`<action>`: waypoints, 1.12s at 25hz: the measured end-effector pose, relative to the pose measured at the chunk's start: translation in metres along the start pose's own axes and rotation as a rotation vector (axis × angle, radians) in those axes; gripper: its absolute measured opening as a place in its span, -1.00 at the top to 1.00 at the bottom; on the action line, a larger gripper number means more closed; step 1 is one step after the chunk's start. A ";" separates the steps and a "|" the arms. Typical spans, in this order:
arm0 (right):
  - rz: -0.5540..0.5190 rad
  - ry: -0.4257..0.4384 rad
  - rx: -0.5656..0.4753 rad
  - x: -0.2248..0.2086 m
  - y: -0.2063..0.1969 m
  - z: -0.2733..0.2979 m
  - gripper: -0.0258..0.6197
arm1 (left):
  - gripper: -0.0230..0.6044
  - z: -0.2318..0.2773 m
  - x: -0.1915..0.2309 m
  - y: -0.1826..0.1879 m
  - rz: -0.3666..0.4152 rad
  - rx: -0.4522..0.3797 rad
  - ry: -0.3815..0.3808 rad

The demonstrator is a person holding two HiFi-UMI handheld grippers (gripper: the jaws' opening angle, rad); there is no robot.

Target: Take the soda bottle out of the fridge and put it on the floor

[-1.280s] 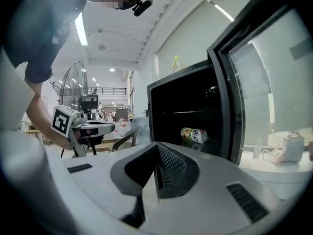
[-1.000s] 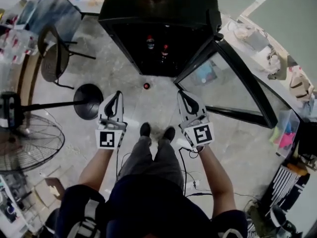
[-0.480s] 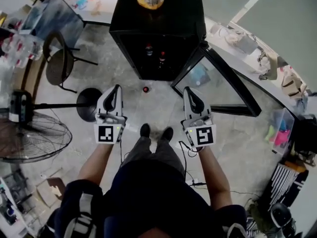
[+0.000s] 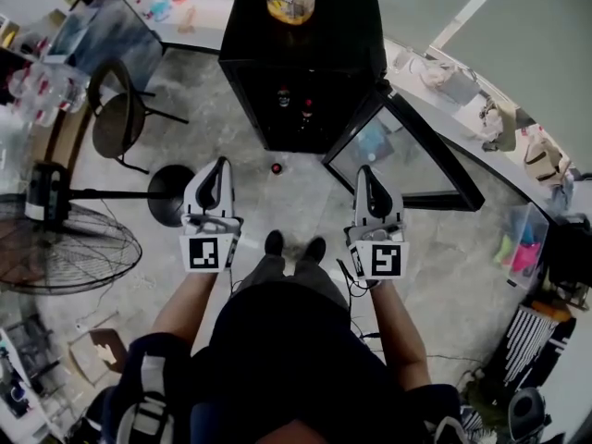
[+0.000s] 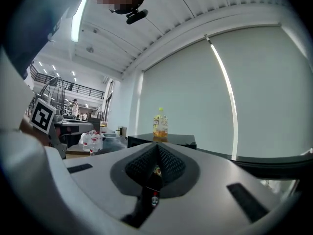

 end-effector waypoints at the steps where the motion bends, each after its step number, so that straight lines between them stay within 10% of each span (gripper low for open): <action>1: -0.004 -0.003 0.005 0.002 0.002 0.000 0.86 | 0.85 -0.002 -0.001 0.002 -0.001 0.000 0.001; 28: -0.037 -0.025 0.044 0.021 0.017 -0.001 0.86 | 0.85 -0.014 -0.018 0.019 0.033 -0.036 0.000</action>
Point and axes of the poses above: the fingertips, and each gripper's own axes: z forward along the fingers, x to its left, y out of its top, the point moved 3 cm from there along -z, backward along the fingers, and after that the axes turned 5 degrees about -x, right-handed, at the moved point
